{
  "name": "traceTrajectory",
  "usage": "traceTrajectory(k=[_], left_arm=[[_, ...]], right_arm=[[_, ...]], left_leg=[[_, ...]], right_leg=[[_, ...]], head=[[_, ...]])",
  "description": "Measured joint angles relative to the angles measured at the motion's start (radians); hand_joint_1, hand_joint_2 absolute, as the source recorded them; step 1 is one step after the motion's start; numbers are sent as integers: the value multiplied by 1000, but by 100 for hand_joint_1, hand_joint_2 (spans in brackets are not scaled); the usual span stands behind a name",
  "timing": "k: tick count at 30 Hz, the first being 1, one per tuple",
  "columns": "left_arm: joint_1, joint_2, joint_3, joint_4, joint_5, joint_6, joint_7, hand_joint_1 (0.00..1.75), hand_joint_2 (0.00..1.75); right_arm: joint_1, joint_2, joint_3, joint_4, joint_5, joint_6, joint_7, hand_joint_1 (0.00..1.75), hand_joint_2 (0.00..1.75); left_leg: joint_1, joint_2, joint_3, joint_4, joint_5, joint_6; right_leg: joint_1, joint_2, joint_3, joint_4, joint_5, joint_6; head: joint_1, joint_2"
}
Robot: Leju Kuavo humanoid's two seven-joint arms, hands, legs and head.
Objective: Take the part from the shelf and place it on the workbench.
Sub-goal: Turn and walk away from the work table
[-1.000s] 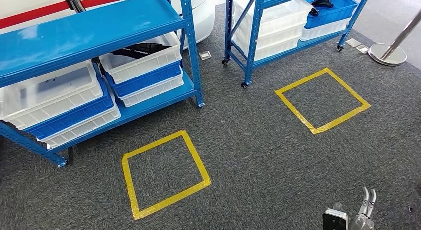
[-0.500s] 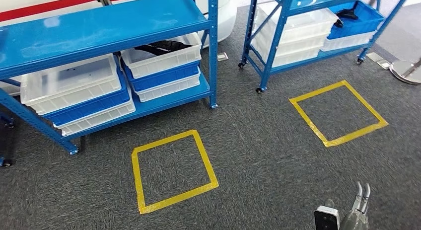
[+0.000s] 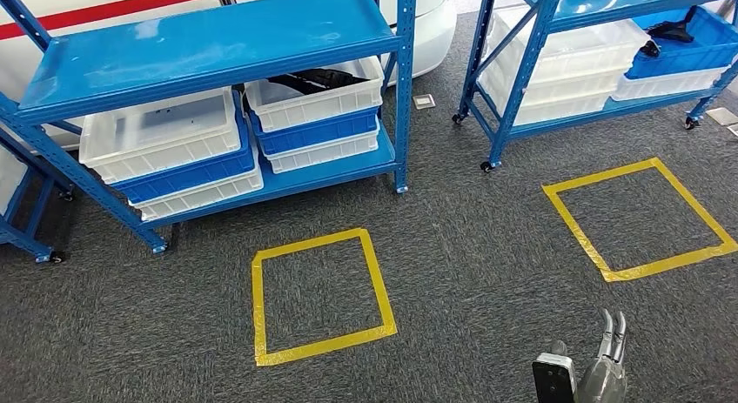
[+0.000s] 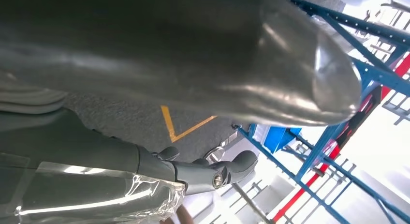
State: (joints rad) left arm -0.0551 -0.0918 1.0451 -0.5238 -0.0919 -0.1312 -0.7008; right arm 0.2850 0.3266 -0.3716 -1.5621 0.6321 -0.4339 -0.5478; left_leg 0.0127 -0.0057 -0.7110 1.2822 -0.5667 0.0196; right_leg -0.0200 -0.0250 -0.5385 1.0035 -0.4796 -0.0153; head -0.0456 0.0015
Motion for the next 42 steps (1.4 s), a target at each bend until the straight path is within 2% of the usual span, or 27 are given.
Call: traceTrajectory(k=[1,2,3,4,6,7,9,11,12,14,16,17,19,20,21,22,24,26,27,29,31,32,34,36,37,39,42], left_arm=[[0,-2,1,0,0,0,0,0,0],[1,-3,3,-2,0,0,0,0,0],[1,-4,3,-4,-1,0,1,0,0],[1,-2,4,-10,-1,0,2,0,0],[-2,2,5,-22,-5,0,5,0,0],[-5,5,6,-27,-6,1,7,0,0],[-8,12,7,-34,-8,3,10,0,0],[-10,12,9,-35,-9,5,12,0,0],[-13,9,9,-34,-9,5,12,0,0],[-18,0,10,-33,-10,5,13,0,0],[-18,-8,10,-29,-10,5,14,0,0],[-17,-11,10,-27,-10,5,15,0,0],[-16,-13,10,-24,-10,5,15,0,0],[-16,-12,11,-23,-10,5,15,0,0],[-16,-11,11,-23,-10,5,15,0,0],[-16,-9,11,-23,-10,5,14,0,0],[-15,-8,12,-23,-10,6,13,0,0],[-14,-7,12,-23,-10,6,13,0,0],[-15,-7,13,-23,-10,6,13,0,0],[-15,-9,13,-22,-10,6,13,0,0],[-14,-10,13,-22,-10,6,13,0,0],[-13,-11,13,-21,-10,6,13,0,0],[-13,-10,14,-22,-9,6,13,0,0],[-14,-6,14,-24,-9,5,12,0,0],[-15,-4,15,-25,-9,5,12,0,0],[-16,-1,16,-27,-9,5,12,0,0],[-14,-7,17,-28,-9,5,12,0,0]], right_arm=[[0,0,0,0,0,0,1,0,0],[-1,0,1,0,-2,-1,1,0,0],[-2,0,1,-1,-6,-1,1,0,0],[-3,1,2,-1,-13,0,1,0,0],[-4,1,4,-1,-26,4,1,0,0],[-4,2,5,0,-31,7,1,0,0],[-4,2,8,1,-37,11,1,0,0],[-6,-1,11,0,-40,12,-1,0,0],[-6,-4,11,0,-42,12,-2,0,0],[-4,-11,11,3,-44,11,-2,0,0],[-2,-17,10,6,-44,11,-3,0,0],[-2,-19,10,8,-44,10,-3,0,0],[-2,-22,10,10,-42,10,-3,0,0],[-2,-22,10,12,-41,9,-4,0,0],[-2,-23,10,12,-40,8,-5,0,0],[-1,-24,10,14,-38,7,-6,0,0],[1,-24,11,14,-35,6,-8,0,0],[3,-24,12,15,-31,6,-9,0,0],[3,-24,12,15,-29,5,-9,0,0],[4,-23,13,15,-23,4,-9,0,0],[7,-23,13,15,-19,4,-7,0,0],[8,-23,13,15,-17,4,-6,0,0],[8,-22,13,13,-13,4,-5,0,0],[8,-20,15,10,-11,3,-5,0,0],[9,-19,16,9,-10,3,-4,0,0],[9,-17,17,7,-10,2,-3,0,0],[8,-18,16,-2,-10,-4,-1,0,0]], left_leg=[[0,2,-10,10,8,4],[-3,2,0,-19,33,12],[-8,4,28,-79,68,28],[-18,11,62,-148,98,52],[-41,31,108,-240,128,89],[-50,39,116,-258,128,99],[-54,36,136,-291,137,106],[-47,27,173,-347,160,120],[-41,22,188,-370,171,125],[-35,11,193,-378,174,119],[-28,0,191,-371,168,104],[-21,-5,190,-363,162,93],[-7,-12,181,-329,142,63],[-3,-15,172,-304,126,46],[-2,-17,163,-282,113,32],[-3,-18,156,-268,103,24],[3,-18,151,-257,95,19],[9,-12,140,-226,75,13],[10,-7,120,-185,52,9],[11,1,51,-52,-8,4],[10,2,-4,40,-28,9],[8,2,-5,30,-8,18],[-4,3,45,-91,66,50],[-20,10,96,-203,113,80],[-28,13,107,-228,118,88],[-38,15,117,-250,119,92],[-32,12,165,-325,148,109]], right_leg=[[5,-6,1,0,-2,-1],[9,-10,3,0,-4,-2],[14,-13,6,-1,-6,-3],[15,-17,9,-3,-7,-4],[14,-25,13,-8,-9,-1],[8,-29,15,-11,-9,2],[5,-36,22,-23,-7,11],[10,-17,21,-9,-15,14],[10,-2,4,27,-31,14],[2,20,-64,151,-78,19],[-11,23,-114,224,-93,39],[-19,23,-110,204,-74,55],[-32,24,-60,91,-16,88],[-35,26,-37,45,1,93],[-36,28,-26,23,7,87],[-34,30,-26,27,2,74],[-34,29,-29,33,0,52],[-34,29,-28,34,-1,43],[-33,28,-27,34,-1,41],[-27,26,-28,34,-3,37],[-19,25,-28,34,-5,33],[-14,25,-26,34,-7,32],[-7,25,-19,30,-9,28],[-4,25,-12,23,-9,28],[-6,23,-10,19,-9,29],[-8,20,-4,6,-6,33],[2,19,-13,39,-26,32]], head=[[0,0],[0,0],[0,0],[2,0],[9,0],[10,0],[5,0],[2,0],[2,0],[5,0],[6,0],[6,0],[7,0],[12,0],[15,0],[16,0],[15,0],[14,0],[13,0],[13,0],[13,0],[12,0],[13,0],[17,0],[17,0],[15,0],[17,0]])
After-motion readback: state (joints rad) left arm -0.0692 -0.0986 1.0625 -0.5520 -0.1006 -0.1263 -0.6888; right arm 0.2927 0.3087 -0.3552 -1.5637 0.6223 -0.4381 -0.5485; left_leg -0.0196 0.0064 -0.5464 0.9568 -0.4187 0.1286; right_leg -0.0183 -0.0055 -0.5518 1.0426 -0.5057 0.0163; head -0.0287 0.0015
